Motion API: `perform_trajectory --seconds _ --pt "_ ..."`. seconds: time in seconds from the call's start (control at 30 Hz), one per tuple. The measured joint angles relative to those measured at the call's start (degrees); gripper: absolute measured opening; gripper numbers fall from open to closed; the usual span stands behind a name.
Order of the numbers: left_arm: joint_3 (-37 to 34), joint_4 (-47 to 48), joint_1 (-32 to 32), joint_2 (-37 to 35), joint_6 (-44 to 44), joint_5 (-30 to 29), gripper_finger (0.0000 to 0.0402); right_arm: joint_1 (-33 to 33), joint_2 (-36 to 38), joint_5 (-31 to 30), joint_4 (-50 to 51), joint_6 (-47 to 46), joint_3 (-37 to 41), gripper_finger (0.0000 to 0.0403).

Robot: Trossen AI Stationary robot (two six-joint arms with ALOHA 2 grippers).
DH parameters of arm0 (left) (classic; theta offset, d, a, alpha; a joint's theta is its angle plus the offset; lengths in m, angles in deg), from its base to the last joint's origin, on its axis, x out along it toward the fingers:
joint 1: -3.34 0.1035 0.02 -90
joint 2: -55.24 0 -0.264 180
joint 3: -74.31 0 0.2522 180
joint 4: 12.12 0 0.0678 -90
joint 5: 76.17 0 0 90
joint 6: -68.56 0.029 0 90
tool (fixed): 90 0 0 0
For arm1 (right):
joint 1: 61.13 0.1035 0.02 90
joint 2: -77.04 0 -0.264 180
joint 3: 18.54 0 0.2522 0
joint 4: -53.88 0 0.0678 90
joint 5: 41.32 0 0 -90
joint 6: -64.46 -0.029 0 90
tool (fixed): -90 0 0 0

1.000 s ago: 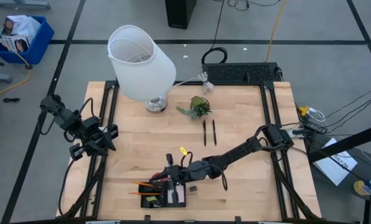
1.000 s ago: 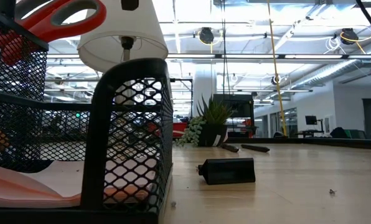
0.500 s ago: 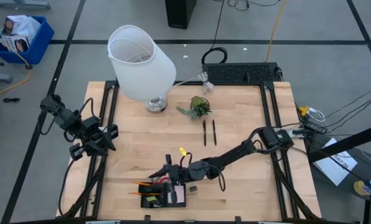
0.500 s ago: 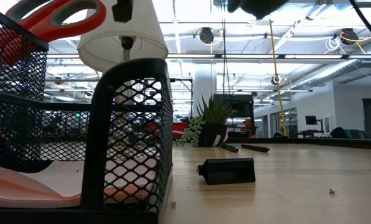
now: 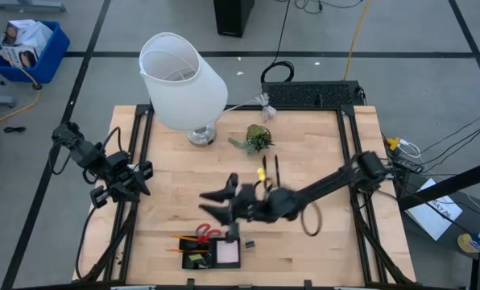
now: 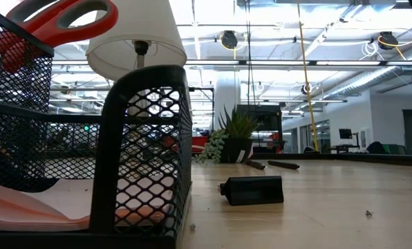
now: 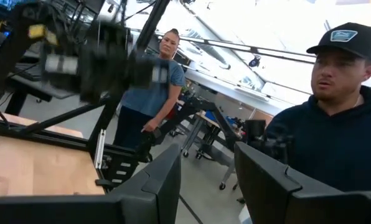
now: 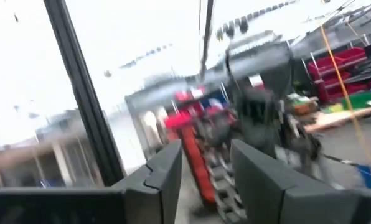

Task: Pick and place office supplies into organizer
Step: Put the right black pen into the mesh desk organizer

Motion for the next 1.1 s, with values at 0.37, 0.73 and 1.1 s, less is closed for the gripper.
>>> perform_trajectory --seconds 0.37,0.73,1.1 --pt "0.0 -2.1 0.0 0.0 -0.1 0.0 0.0152 -0.7 13.1 -14.2 28.3 -7.7 0.9 0.0128" --pt "0.0 -2.1 0.0 0.0 1.9 0.0 0.0152 -0.8 18.2 -22.6 44.0 -21.2 0.8 0.0128" --pt "0.0 -2.1 0.0 0.0 2.7 0.0 0.0152 -4.5 18.3 -21.0 74.5 -42.2 -1.7 0.0128"
